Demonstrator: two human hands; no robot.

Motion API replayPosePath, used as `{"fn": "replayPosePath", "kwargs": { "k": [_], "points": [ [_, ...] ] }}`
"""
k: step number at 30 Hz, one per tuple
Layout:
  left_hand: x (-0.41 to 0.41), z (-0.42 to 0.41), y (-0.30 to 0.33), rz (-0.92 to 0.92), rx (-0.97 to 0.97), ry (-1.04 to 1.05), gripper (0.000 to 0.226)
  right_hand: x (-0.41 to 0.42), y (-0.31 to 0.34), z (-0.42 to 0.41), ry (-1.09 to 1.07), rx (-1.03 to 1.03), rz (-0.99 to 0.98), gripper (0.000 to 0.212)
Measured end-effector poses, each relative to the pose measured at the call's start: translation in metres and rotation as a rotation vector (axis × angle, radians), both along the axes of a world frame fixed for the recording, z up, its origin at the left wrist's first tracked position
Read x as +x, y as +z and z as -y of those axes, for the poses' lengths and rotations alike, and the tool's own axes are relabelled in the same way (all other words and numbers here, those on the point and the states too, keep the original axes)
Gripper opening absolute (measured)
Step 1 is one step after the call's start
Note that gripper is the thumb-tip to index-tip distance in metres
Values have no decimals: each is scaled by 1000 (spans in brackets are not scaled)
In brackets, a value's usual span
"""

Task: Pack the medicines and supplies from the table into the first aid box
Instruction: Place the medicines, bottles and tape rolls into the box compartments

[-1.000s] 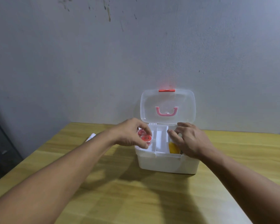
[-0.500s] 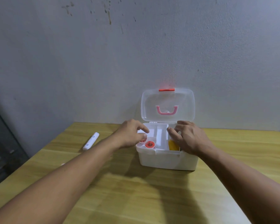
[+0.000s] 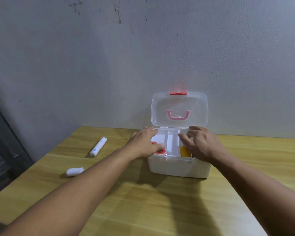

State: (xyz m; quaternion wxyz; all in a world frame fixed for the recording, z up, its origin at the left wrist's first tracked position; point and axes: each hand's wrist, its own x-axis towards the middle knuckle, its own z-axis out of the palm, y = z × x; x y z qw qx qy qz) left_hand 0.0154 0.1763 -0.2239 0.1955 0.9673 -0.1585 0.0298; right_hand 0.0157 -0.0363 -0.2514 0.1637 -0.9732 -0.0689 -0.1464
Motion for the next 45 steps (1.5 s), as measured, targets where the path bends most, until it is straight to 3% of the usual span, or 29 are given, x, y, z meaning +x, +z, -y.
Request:
{"fn": "replayPosePath", "kwargs": {
  "k": [3, 7, 13, 18, 21, 26, 33, 43, 45],
  "points": [
    [3, -7, -2, -25, -130, 36, 67, -2, 1, -1, -5, 5, 13, 58],
    [2, -30, -9, 20, -323, 248, 53, -2, 1, -1, 6, 28, 25, 56],
    [-7, -105, -28, 26, -73, 518, 32, 6, -5, 2, 13, 2, 65, 63],
    [-27, -160, -34, -141, 239, 496, 39, 4, -2, 3, 46, 19, 66, 67],
    [-30, -182, -43, -194, 276, 504, 37, 3, -2, 3, 52, 27, 56, 65],
    [-31, -189, -53, -94, 180, 547, 10, 2, -1, 2, 57, 26, 56, 64],
    [-6, -172, -48, 35, -22, 552, 16, 0, 0, 1, 51, 26, 65, 61],
    [36, -151, -55, -29, -157, 647, 12, -2, 1, 0, 31, -10, 69, 55],
    [37, -146, -56, -6, -170, 668, 14, -2, 2, -1, 24, -17, 61, 62]
  ]
}}
